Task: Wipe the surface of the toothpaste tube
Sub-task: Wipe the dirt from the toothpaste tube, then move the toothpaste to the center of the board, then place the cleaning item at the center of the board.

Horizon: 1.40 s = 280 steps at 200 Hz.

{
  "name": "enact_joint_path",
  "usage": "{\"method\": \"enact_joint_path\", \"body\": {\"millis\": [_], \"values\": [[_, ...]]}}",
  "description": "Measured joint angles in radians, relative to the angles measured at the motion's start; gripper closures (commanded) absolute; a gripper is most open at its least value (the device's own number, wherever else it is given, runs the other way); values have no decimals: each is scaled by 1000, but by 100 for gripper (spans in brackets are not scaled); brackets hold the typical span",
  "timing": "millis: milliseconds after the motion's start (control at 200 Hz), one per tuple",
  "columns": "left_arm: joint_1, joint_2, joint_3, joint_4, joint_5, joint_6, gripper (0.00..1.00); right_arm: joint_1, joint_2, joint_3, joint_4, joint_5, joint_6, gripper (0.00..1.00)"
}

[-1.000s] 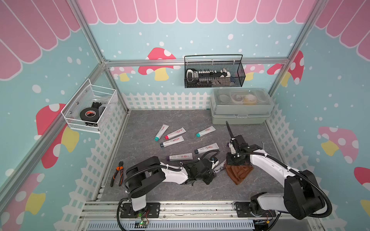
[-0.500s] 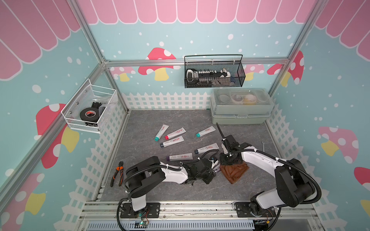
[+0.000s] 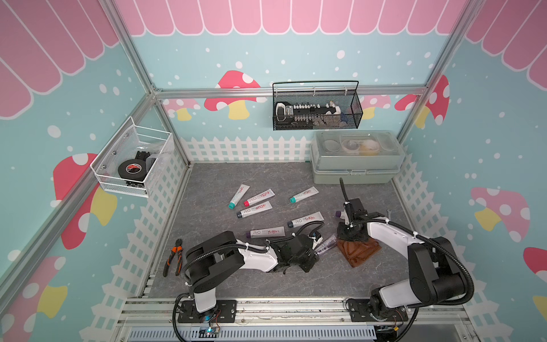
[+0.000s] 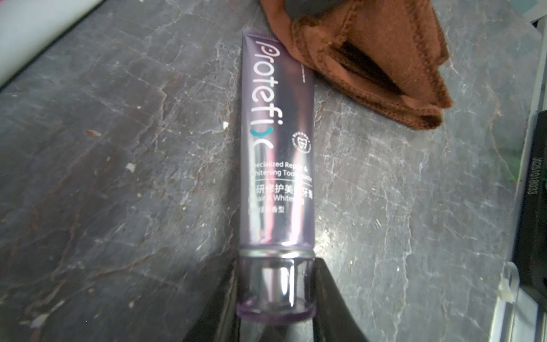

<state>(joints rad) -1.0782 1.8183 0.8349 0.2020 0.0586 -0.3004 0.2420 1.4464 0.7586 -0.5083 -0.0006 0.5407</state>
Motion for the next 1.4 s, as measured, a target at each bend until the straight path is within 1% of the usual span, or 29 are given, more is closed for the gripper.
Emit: {"method": "enact_joint_path", "body": {"millis": [155, 225, 365, 515, 660, 761, 871, 941, 1186, 1241, 1271, 1401], "values": [[39, -3, 30, -68, -21, 0, 74, -24, -76, -34, -50, 58, 5, 99], [61, -3, 45, -100, -27, 0, 74, -48, -85, -32, -62, 69, 3, 99], [97, -3, 87, -164, -33, 1, 74, -79, -6, 5, -69, 71, -3, 99], [124, -3, 143, -217, -33, 9, 74, -97, 95, 93, -88, 70, -10, 100], [144, -1, 200, -263, -32, 24, 74, -138, 145, 147, -71, 70, -12, 99], [162, 14, 256, -289, -30, 36, 74, -155, 159, 170, -65, 68, -16, 91], [183, 66, 335, -306, -21, 51, 74, -160, 153, 170, -62, 47, -22, 77], [197, 112, 385, -318, -15, 59, 74, -162, 139, 161, -57, 26, -29, 70], [230, 262, 542, -369, 16, 81, 74, -162, 23, 92, -52, -48, -40, 55], [235, 296, 585, -378, 28, 84, 74, -162, -5, 77, -53, -62, -37, 51], [237, 313, 609, -382, 35, 85, 73, -162, -19, 70, -54, -68, -36, 47], [240, 389, 726, -407, 70, 92, 73, -162, -75, 50, -73, -85, -39, 44]]}}
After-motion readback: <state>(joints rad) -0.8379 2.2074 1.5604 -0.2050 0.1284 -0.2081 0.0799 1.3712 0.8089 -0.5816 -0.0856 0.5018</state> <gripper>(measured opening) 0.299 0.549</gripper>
